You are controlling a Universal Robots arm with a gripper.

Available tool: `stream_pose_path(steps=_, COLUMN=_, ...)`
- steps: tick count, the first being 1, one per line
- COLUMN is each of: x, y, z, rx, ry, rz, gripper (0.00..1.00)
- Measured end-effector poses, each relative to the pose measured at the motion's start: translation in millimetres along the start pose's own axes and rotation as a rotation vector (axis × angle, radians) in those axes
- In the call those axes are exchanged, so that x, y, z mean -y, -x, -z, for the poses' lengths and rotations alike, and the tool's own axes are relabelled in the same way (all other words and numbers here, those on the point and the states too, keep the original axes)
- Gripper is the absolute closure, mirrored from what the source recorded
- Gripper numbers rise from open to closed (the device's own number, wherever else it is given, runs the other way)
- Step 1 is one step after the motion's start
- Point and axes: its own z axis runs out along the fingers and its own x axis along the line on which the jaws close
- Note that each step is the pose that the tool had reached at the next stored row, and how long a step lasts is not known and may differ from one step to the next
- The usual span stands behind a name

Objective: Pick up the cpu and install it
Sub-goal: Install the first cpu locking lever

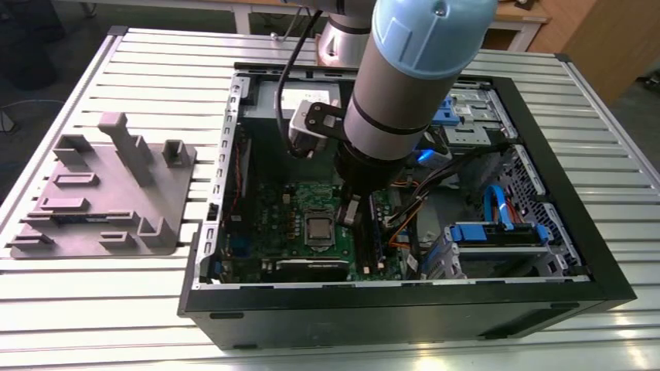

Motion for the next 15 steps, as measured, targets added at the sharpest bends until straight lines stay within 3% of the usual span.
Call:
stream_pose_path(steps=7, x=-0.1, y=-1.3, z=-0.1, rx=-0.0006, ry=0.0003, rz=0.006, gripper=0.9)
stream_pose_path(steps=13, x=-0.1, y=-1.5, z=-1.0, rx=-0.0096, ry=0.0054, rz=0.099, gripper=0.9)
stream_pose_path(steps=15, x=0.1, y=-1.5, z=-1.8, rx=-0.0103, ry=0.0043, rz=0.111, gripper=0.9)
